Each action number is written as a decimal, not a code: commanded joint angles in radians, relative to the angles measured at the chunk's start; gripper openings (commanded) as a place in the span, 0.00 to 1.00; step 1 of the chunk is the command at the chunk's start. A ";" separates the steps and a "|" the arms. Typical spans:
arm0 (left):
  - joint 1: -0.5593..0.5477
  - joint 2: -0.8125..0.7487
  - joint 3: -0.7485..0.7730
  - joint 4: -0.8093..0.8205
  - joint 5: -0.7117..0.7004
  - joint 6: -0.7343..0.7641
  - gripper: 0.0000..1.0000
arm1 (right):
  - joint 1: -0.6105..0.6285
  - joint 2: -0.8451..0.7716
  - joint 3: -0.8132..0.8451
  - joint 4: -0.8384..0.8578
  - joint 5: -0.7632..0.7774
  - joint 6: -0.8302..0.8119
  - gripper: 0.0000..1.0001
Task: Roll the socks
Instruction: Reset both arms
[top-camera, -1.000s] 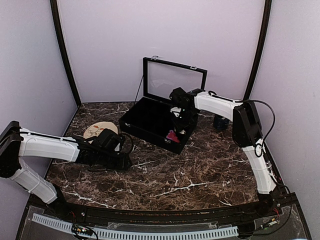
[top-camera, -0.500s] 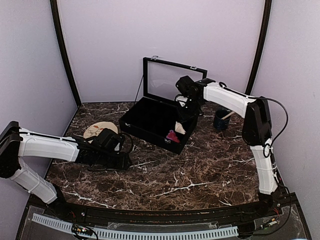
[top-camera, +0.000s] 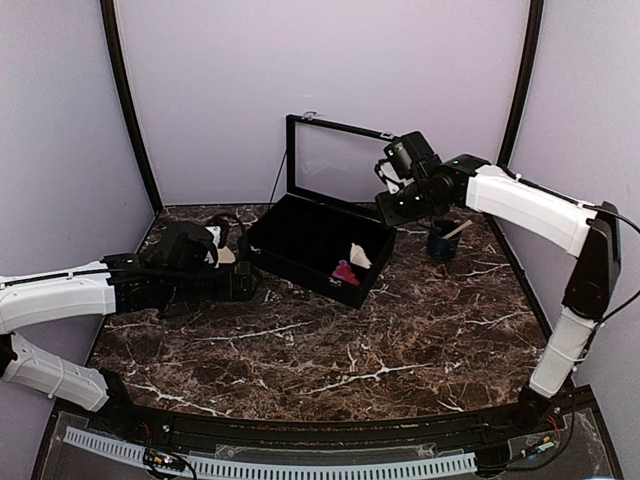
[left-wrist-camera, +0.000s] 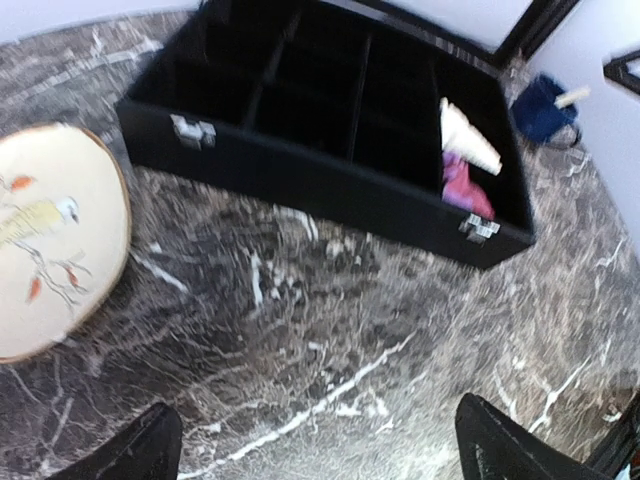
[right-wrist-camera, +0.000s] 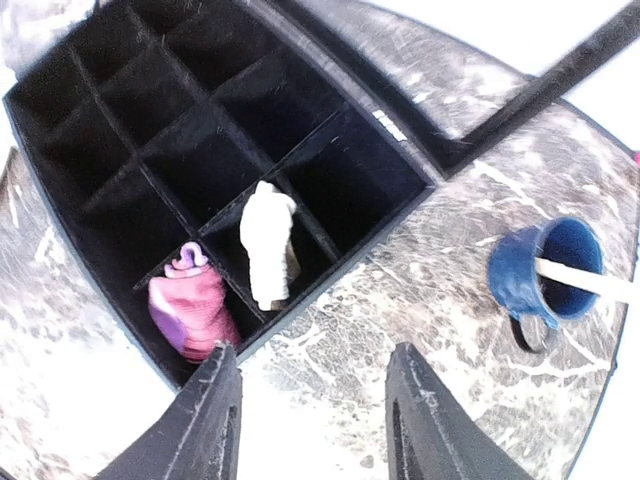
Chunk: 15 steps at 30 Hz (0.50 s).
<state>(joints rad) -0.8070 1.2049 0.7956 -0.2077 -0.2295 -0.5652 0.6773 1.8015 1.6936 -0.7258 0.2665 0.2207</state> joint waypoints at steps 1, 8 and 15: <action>0.005 -0.106 0.023 -0.054 -0.160 0.058 0.99 | 0.013 -0.157 -0.144 0.134 0.144 0.118 0.46; 0.004 -0.333 -0.083 -0.043 -0.325 0.086 0.99 | 0.015 -0.437 -0.448 0.120 0.306 0.309 0.48; 0.004 -0.466 -0.138 -0.104 -0.382 0.085 0.99 | 0.015 -0.743 -0.713 0.124 0.375 0.372 0.48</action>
<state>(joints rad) -0.8070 0.7792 0.6857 -0.2569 -0.5434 -0.4976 0.6914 1.1950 1.0782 -0.6315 0.5629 0.5323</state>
